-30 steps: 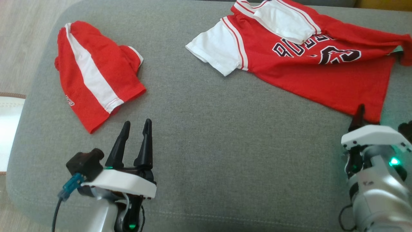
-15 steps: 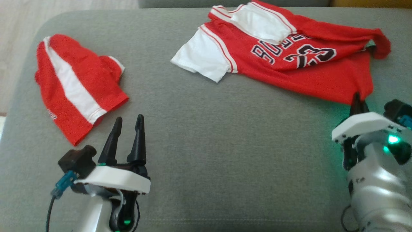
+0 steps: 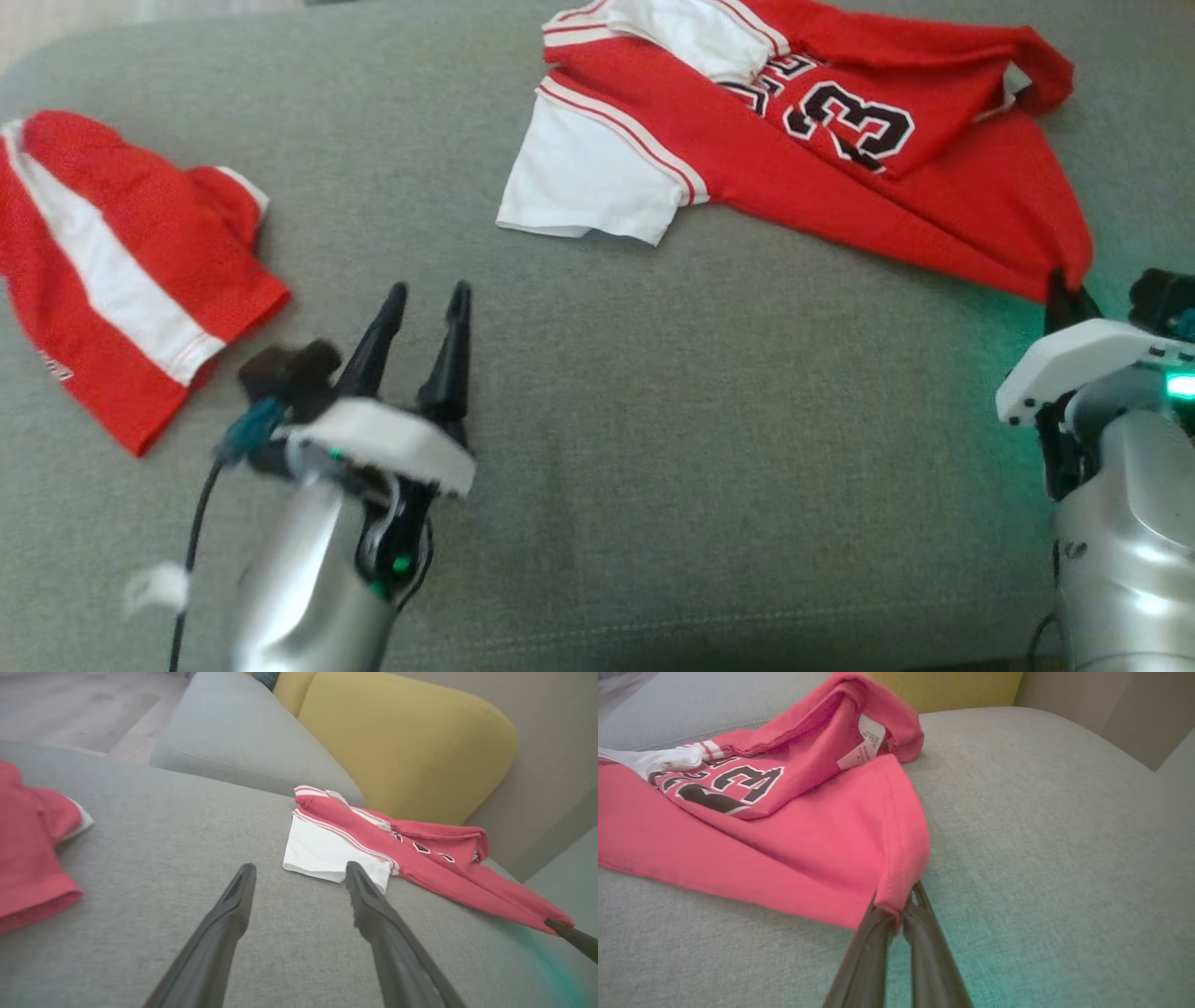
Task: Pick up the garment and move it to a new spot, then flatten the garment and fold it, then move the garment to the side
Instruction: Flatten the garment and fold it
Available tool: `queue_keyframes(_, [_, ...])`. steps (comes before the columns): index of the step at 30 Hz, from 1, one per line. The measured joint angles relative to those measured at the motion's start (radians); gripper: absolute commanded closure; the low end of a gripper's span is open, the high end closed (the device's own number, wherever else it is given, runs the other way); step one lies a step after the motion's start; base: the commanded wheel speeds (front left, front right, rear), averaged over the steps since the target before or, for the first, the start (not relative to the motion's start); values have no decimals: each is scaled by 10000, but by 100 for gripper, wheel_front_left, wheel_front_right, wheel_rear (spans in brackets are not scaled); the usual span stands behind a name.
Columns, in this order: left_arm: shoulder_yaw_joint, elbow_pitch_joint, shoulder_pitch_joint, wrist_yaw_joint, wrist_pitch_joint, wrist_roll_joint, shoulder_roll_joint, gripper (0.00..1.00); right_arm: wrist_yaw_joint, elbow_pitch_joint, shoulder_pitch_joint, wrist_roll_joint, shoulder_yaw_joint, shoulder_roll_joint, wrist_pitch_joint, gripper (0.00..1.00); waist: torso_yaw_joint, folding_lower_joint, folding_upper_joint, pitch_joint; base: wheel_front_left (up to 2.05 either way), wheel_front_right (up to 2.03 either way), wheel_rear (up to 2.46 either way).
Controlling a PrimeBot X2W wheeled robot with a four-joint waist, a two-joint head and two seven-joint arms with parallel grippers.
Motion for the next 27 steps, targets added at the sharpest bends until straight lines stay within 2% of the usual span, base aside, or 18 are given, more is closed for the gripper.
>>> queue_keyframes(10, [-1116, 2987, -3704, 299, 949, -1039, -81, 0, 0, -2777, 771, 1446, 1624, 171, 1076, 100, -685, 1, 0, 822, 0, 0, 0])
queue_keyframes(18, [-1576, 5127, -4769, 986, 1592, -1055, -107, 0, 0, -3737, 1049, 1806, 2075, 173, 1415, 100, -964, 1, 0, 1109, 0, 0, 0])
queue_keyframes(21, [-1776, 5931, -5194, 1028, 1595, -1055, -113, 0, 0, -3990, 1140, 1956, 2203, 174, 1546, 100, -1052, 1, 0, 1180, 0, 0, 0])
queue_keyframes(27, [-1973, 6650, -5717, 945, 1592, -1099, -117, 0, 0, -4157, 1142, 2008, 2359, 174, 1584, 100, -1119, 1, 0, 1263, 0, 0, 0])
